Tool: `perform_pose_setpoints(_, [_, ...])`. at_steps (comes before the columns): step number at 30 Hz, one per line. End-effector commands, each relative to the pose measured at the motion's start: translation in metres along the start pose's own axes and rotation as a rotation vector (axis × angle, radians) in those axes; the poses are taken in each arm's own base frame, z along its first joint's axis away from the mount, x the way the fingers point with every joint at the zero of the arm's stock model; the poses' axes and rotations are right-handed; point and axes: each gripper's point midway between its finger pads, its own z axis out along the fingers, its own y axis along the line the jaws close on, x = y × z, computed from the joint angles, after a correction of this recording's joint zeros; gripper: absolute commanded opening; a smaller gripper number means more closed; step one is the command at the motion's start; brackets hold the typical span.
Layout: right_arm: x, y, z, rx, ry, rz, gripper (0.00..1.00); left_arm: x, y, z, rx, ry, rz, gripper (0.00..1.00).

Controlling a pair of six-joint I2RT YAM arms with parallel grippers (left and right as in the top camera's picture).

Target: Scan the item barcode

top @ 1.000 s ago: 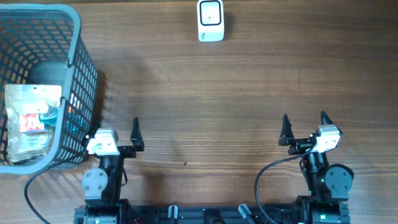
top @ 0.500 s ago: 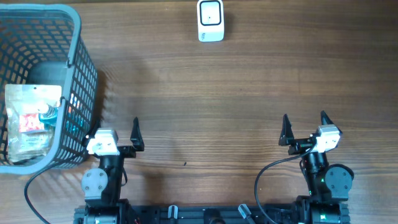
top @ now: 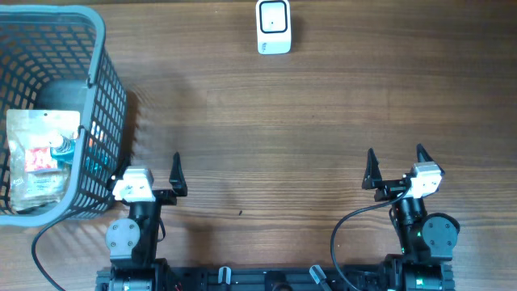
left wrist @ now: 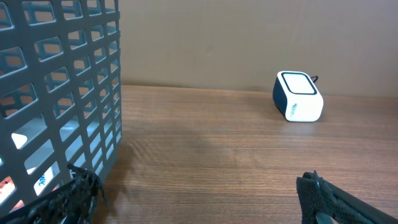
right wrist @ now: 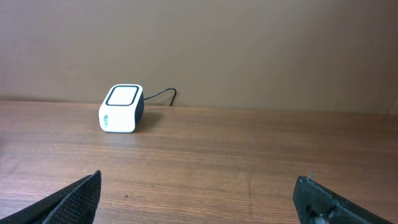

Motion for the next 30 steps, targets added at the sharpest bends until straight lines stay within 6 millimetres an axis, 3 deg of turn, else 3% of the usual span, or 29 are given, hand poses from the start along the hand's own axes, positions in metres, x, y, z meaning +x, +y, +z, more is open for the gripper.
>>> perform_pose_setpoints(1, [-0.001, -0.001, 0.000, 0.006, -0.006, -0.018, 1.00, 0.002, 0.003, 0.000, -0.015, 0.003, 0.018, 1.00])
perform_pose_setpoints(12, [-0.001, -0.001, 0.000, 0.007, -0.006, -0.018, 1.00, 0.002, 0.003, 0.000, -0.014, 0.001, 0.017, 1.00])
perform_pose_setpoints(13, [-0.001, -0.001, 0.000, 0.006, -0.006, -0.018, 1.00, -0.002, -0.008, 0.000, 0.051, -0.013, -0.022, 1.00])
perform_pose_setpoints(16, [-0.001, -0.001, 0.000, 0.007, -0.006, -0.017, 1.00, -0.004, -0.077, -0.018, 0.466, 0.040, -0.208, 1.00])
perform_pose_setpoints(17, [-0.001, -0.001, 0.000, 0.007, -0.006, -0.018, 1.00, -0.009, -0.084, -0.022, 0.511, 0.023, -0.198, 1.00])
perform_pose_setpoints(19, [-0.001, -0.001, 0.000, 0.007, -0.006, -0.018, 1.00, -0.040, -0.093, -0.031, 0.579, -0.110, -0.152, 1.00])
perform_pose_setpoints(23, [-0.001, -0.001, 0.000, 0.007, -0.006, -0.018, 1.00, -0.133, -0.107, -0.079, 0.685, -0.523, -0.010, 1.00])
perform_pose_setpoints(27, [-0.001, -0.001, 0.000, 0.007, -0.006, -0.017, 1.00, -0.181, -0.111, -0.101, 0.682, -0.569, 0.030, 1.00])
perform_pose_setpoints(30, [-0.001, -0.001, 0.000, 0.007, -0.006, -0.018, 1.00, -0.215, -0.106, -0.098, 0.600, -0.506, 0.085, 1.00])
